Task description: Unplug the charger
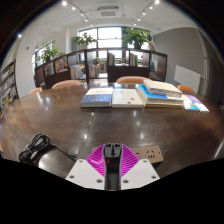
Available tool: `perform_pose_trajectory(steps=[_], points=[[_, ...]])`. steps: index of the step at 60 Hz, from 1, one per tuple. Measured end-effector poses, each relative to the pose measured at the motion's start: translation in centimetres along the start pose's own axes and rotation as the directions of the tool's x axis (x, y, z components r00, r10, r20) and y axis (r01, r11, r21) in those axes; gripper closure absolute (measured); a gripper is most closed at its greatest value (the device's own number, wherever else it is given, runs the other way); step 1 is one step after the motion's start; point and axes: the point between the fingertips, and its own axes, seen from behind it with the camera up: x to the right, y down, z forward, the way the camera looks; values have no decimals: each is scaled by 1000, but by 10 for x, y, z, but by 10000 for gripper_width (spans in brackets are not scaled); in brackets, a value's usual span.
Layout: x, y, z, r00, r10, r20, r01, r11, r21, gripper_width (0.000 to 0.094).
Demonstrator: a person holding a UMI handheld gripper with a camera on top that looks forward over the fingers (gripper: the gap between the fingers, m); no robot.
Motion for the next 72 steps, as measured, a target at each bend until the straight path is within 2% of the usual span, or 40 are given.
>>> perform_pose_trajectory(steps=[5, 8, 12, 15, 16, 23, 29, 32, 35, 52, 56, 60, 64, 68, 72], points=[[1, -9, -8, 999, 39, -9, -40, 994, -98, 818], [10, -86, -37, 1000, 18, -25, -16, 997, 74, 819], [29, -180, -89, 999, 40, 1, -38, 961, 275, 819], [60, -220, -117, 999, 28, -28, -15, 927, 376, 818], [69, -243, -128, 999, 28, -33, -13, 922, 386, 816], [144, -199, -109, 995, -15, -94, 45, 945, 323, 799], [203, -139, -67, 992, -32, -120, 55, 980, 192, 793], [218, -102, -47, 993, -40, -111, 55, 989, 137, 786], [237, -86, -36, 994, -43, -101, 52, 995, 90, 786], [264, 10, 4, 999, 14, -49, -17, 998, -62, 742], [266, 9, 3, 998, 45, -43, -46, 998, -32, 717], [270, 10, 0, 998, 49, -44, -52, 997, -60, 667], [268, 6, -7, 999, 34, -37, -36, 997, -67, 496], [263, -16, -25, 999, 37, -14, -38, 999, -30, 309], [261, -45, -52, 999, 39, -14, -39, 999, 31, 245]])
